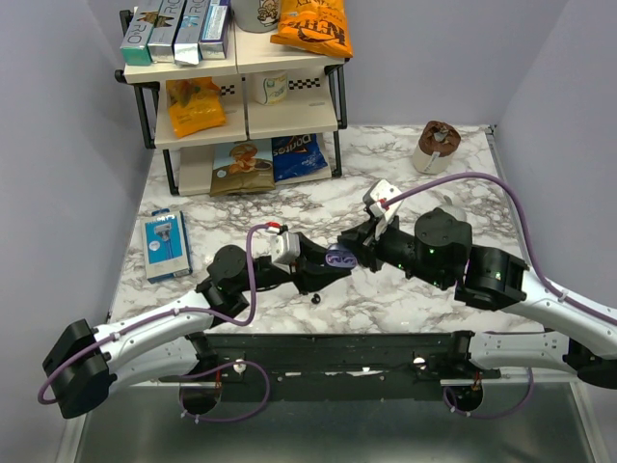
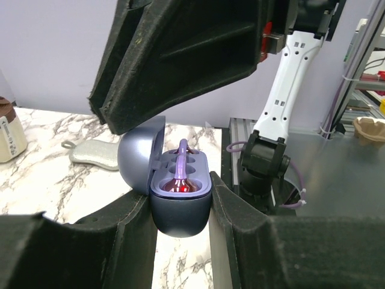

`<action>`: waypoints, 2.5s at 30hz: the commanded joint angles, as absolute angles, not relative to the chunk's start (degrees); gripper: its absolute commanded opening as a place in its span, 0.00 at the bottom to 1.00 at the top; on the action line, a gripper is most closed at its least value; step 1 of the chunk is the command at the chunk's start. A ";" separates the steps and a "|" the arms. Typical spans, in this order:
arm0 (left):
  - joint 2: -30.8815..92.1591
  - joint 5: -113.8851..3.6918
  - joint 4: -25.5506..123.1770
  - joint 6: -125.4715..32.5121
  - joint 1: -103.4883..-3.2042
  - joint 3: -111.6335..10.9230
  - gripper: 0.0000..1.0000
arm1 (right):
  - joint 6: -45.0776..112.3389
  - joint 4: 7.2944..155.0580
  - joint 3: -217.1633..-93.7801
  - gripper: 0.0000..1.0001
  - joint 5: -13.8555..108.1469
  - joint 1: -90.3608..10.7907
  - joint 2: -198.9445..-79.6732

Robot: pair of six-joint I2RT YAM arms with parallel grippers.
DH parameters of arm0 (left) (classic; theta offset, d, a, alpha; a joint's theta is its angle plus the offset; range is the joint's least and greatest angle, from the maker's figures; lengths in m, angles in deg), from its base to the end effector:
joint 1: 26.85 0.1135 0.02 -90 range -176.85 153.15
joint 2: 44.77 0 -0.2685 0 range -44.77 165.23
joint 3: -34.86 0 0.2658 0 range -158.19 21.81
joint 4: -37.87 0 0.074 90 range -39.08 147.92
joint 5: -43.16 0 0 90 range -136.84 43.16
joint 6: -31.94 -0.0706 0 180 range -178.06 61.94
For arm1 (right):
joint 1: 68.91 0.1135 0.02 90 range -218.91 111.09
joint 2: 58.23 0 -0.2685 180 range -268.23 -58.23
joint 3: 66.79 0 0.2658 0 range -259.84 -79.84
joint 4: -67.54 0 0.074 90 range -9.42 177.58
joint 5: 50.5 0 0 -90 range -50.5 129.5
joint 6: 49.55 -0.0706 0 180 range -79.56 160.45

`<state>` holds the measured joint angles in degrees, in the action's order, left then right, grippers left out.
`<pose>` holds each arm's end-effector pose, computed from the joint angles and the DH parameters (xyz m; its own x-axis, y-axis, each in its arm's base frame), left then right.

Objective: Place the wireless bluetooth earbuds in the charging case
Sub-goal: Close the charging case, then place the charging case at the center of the board.

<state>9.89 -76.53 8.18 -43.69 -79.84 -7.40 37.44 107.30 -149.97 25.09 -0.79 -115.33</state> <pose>0.1247 -0.2235 0.3157 -0.0695 -0.2660 -0.9615 0.9922 0.0818 -0.0944 0.1099 0.2266 0.4221 -0.1305 -0.1884 -0.9734 -0.8029 0.5960 -0.0078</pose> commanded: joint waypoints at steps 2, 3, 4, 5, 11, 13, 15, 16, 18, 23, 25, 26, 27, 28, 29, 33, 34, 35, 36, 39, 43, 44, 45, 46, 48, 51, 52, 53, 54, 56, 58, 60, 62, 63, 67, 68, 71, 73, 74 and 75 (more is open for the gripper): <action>7.62 -69.78 3.28 -45.93 -79.41 -7.89 0.00 | 36.84 114.07 -149.62 0.24 31.33 -0.27 -116.32; 7.62 -69.60 3.37 -46.02 -79.32 -7.89 0.00 | 36.84 114.24 -149.54 0.23 31.68 -0.36 -116.32; 7.62 -69.51 3.37 -46.19 -79.32 -7.89 0.00 | 36.84 114.24 -149.53 0.23 31.68 -0.27 -116.41; 7.44 -69.42 3.46 -46.11 -79.23 -7.98 0.00 | 36.75 114.33 -149.45 0.23 31.60 -0.36 -116.32; 7.88 -69.95 3.02 -45.76 -79.23 -7.98 0.00 | 36.14 114.07 -149.27 0.24 30.28 -0.27 -115.45; 7.97 -69.60 3.45 -45.67 -79.23 -7.89 0.00 | 34.48 112.93 -149.18 0.29 27.47 -0.27 -114.48; 8.05 -68.38 4.85 -46.02 -79.23 -7.54 0.00 | 33.16 110.13 -148.31 0.39 23.01 -0.27 -111.76; 8.49 -66.98 6.17 -46.11 -79.14 -7.37 0.00 | 31.67 109.33 -148.04 0.43 20.98 -0.27 -110.62; 9.46 -62.76 11.42 -45.32 -78.44 -8.15 0.00 | 30.52 107.49 -147.08 0.48 16.25 -0.44 -108.16; 18.14 -59.68 22.41 -35.84 -71.95 -12.27 0.00 | 26.74 107.74 -145.14 0.50 10.15 -1.32 -107.10; 25.23 -58.44 31.90 -30.65 -69.92 -18.15 0.00 | 25.51 107.91 -143.65 0.51 9.97 -1.59 -106.66; 27.89 -58.70 34.98 -28.81 -68.61 -20.26 0.00 | 25.07 107.83 -143.21 0.51 9.97 -1.59 -106.48; 30.62 -59.74 38.23 -25.83 -65.72 -23.50 0.00 | 24.89 107.83 -142.86 0.52 10.32 -1.67 -106.39; 35.60 -64.45 38.00 -23.98 -64.22 -24.32 0.00 | 24.37 107.83 -142.16 0.52 10.41 -1.76 -106.13; 37.91 -66.42 36.87 -22.22 -63.07 -24.68 0.00 | 24.10 107.83 -141.80 0.52 10.59 -1.94 -105.95; 46.62 -69.16 35.96 -20.35 -60.60 -29.93 0.00 | 23.66 107.48 -140.57 0.52 11.64 -1.94 -105.34; 49.51 -68.90 37.19 -20.96 -60.42 -31.43 0.00 | 23.57 107.39 -140.31 0.52 11.73 -2.03 -105.25; 51.02 -68.46 38.16 -22.01 -60.42 -32.75 0.00 | 23.57 107.30 -139.96 0.52 11.73 -2.03 -104.99; 52.60 -68.28 40.70 -22.29 -60.33 -35.55 0.00 | 23.57 107.13 -139.78 0.52 12.25 -2.03 -104.99; 57.61 -67.85 43.35 -21.94 -59.19 -39.17 0.00 | 23.75 106.95 -139.43 0.52 12.26 -2.11 -104.81; 62.53 -66.35 45.90 -21.32 -57.61 -41.64 0.00 | 24.27 106.86 -139.08 0.52 12.43 -2.20 -104.46; 63.33 -66.43 46.26 -21.23 -56.91 -41.90 0.00 | 24.27 106.77 -138.99 0.52 12.43 -2.12 -104.46; 64.03 -65.91 47.30 -21.15 -56.73 -42.52 0.00 | 24.27 106.77 -138.81 0.52 12.43 -2.20 -104.37; 65.17 -65.73 47.75 -21.23 -56.47 -42.70 0.00 | 24.36 106.69 -138.81 0.52 12.43 -2.20 -104.37; 65.88 -65.21 48.63 -21.41 -55.94 -42.79 0.02 | 24.54 106.68 -138.73 0.52 12.35 -2.12 -104.37; 66.68 -64.85 49.42 -21.93 -55.50 -42.79 0.06 | 24.71 106.77 -138.72 0.52 12.35 -2.20 -104.28; 66.85 -64.77 49.42 -22.11 -55.41 -42.87 0.08 | 24.97 106.69 -138.72 0.52 12.43 -2.20 -104.37; 67.03 -64.77 49.60 -22.11 -55.32 -42.79 0.10 | 24.98 106.68 -138.72 0.52 12.43 -2.12 -104.46; 67.12 -64.85 49.86 -22.20 -55.24 -42.79 0.18 | 24.98 106.68 -138.64 0.52 12.43 -2.12 -104.55; 67.12 -65.03 49.95 -22.37 -55.06 -42.87 0.26 | 24.98 106.68 -138.64 0.52 12.70 -2.20 -104.72; 66.77 -65.03 50.48 -22.46 -54.97 -42.79 0.37 | 24.98 106.60 -138.55 0.52 12.70 -2.29 -104.72; 66.42 -64.77 50.83 -22.81 -54.80 -42.61 0.43 | 24.98 106.60 -138.46 0.52 12.70 -2.20 -104.64; 65.54 -64.41 52.41 -23.43 -54.53 -42.35 0.45 | 24.89 106.60 -138.37 0.52 12.52 -2.20 -104.55; 65.27 -64.41 52.85 -23.78 -54.27 -41.91 0.47 | 24.98 106.60 -138.29 0.52 12.52 -2.20 -104.55; 63.34 -64.32 53.55 -24.39 -53.13 -40.50 0.52 | 25.06 106.60 -138.11 0.52 12.26 -2.20 -104.28; 62.99 -64.24 53.64 -24.57 -52.95 -40.24 0.52 | 25.06 106.60 -138.02 0.52 12.26 -2.20 -104.28; 61.67 -64.15 54.26 -25.01 -52.25 -39.19 0.54 | 25.06 106.51 -137.76 0.52 12.26 -2.20 -104.02; 60.27 -64.15 54.43 -25.10 -51.63 -38.48 0.55 | 24.89 106.51 -137.67 0.52 12.26 -2.20 -103.93; 59.74 -64.06 54.69 -25.19 -51.46 -38.31 0.55 | 24.80 106.60 -137.50 0.53 12.26 -2.20 -103.93; 59.04 -63.97 55.31 -25.45 -51.20 -38.13 0.55 | 24.71 106.60 -137.49 0.52 12.26 -2.20 -103.84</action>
<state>62.63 -65.56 51.23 -24.02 -52.30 -39.81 24.94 107.30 -138.36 12.81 -1.91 -104.64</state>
